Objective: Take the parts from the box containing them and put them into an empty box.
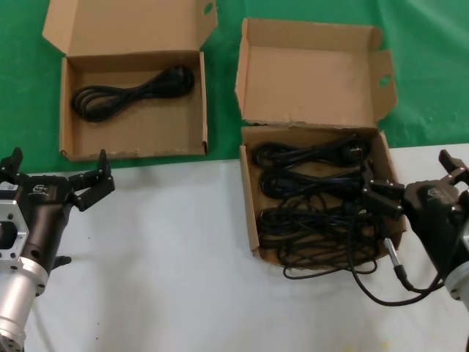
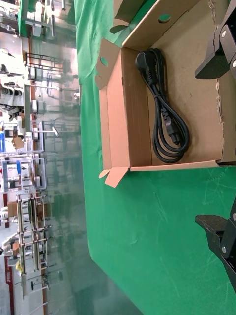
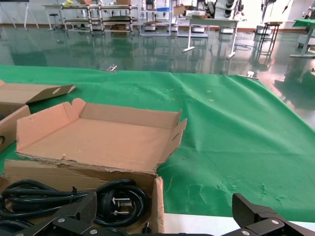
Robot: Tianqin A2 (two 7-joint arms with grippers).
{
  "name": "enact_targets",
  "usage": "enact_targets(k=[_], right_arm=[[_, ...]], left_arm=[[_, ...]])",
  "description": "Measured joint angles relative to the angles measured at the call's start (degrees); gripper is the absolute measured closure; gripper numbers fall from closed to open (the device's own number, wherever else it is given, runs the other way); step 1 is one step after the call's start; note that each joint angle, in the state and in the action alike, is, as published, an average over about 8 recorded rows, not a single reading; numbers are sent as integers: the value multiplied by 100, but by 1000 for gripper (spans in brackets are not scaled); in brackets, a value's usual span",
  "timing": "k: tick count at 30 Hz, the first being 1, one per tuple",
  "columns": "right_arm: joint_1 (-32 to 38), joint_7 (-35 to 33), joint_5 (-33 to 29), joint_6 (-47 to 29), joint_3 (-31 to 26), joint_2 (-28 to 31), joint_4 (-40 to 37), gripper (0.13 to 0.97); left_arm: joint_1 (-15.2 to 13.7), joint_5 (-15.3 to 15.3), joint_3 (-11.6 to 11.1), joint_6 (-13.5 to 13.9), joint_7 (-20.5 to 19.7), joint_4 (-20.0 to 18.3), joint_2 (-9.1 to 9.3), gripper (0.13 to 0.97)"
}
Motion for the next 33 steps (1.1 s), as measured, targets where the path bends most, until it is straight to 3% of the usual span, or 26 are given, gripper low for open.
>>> enact_targets(k=[33], right_arm=[[0,0,0,0,0,0,0,129]], left_arm=[[0,0,0,0,0,0,0,132]])
